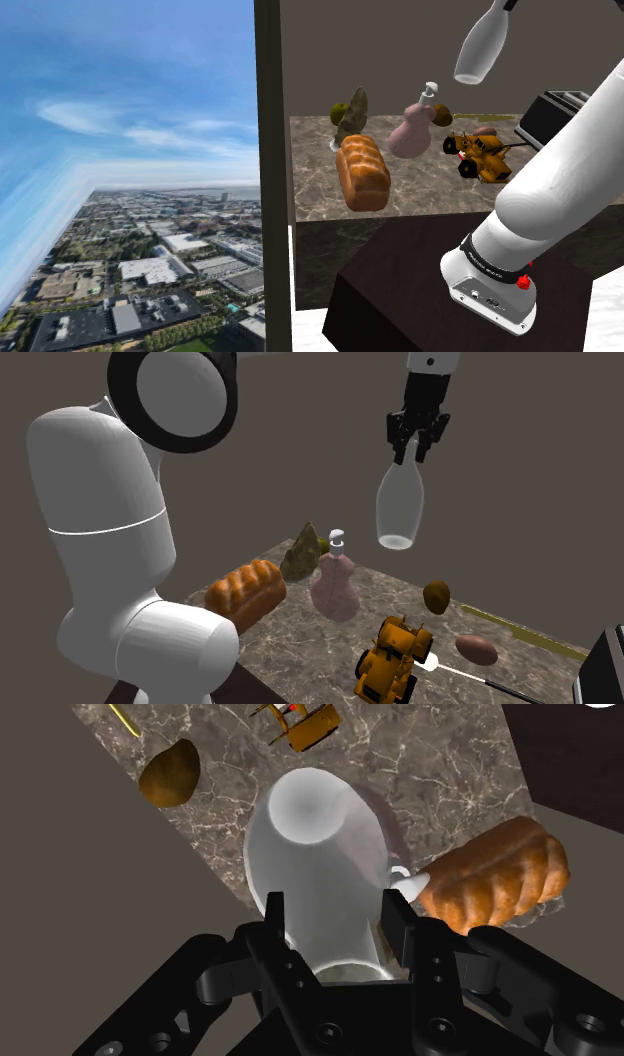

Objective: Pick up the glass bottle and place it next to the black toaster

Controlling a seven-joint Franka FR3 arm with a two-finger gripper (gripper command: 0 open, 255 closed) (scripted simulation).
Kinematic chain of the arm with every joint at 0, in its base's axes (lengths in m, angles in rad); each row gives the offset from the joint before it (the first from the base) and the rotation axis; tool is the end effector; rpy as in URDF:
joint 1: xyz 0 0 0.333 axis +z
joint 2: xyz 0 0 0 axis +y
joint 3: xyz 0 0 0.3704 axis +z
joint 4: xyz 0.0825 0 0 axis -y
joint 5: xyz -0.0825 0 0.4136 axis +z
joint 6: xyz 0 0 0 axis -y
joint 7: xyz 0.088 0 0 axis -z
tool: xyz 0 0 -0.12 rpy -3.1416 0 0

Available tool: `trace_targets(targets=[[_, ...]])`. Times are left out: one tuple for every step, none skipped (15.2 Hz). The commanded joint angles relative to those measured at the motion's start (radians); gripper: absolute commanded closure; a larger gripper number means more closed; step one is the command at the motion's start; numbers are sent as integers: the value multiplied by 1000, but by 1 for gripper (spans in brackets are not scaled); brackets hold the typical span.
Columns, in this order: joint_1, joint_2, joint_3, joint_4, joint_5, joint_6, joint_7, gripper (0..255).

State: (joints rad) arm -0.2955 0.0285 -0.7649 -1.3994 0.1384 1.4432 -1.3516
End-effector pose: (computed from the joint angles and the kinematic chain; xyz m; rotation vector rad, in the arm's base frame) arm 0.3046 -0.4910 0.7282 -3.0783 -0.4823 -0.1838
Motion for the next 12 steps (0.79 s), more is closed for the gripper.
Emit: trace_targets(targets=[[-16,-31,-16,-20,-21,-6,-36,255],[-23,-45,-24,-28,-31,-10,-52,255],[-31,-57,-32,-35,-40,-14,-70,255],[-40,-68,-41,-40,-48,-18,-87,255],[-48,-78,-50,-44,-55,-23,-106,255],[-58,-86,-60,-46,-61,-28,-126,255],[-67,-93,-70,-47,-66,-34,-146,255],[-77,-98,-82,-47,-71,-40,-167,255],[-87,-102,-94,-45,-74,-46,-189,255],[-97,-104,-107,-42,-76,-52,-212,255],[-107,-104,-121,-37,-77,-59,-237,255],[-117,-103,-137,-31,-76,-66,-262,255]])
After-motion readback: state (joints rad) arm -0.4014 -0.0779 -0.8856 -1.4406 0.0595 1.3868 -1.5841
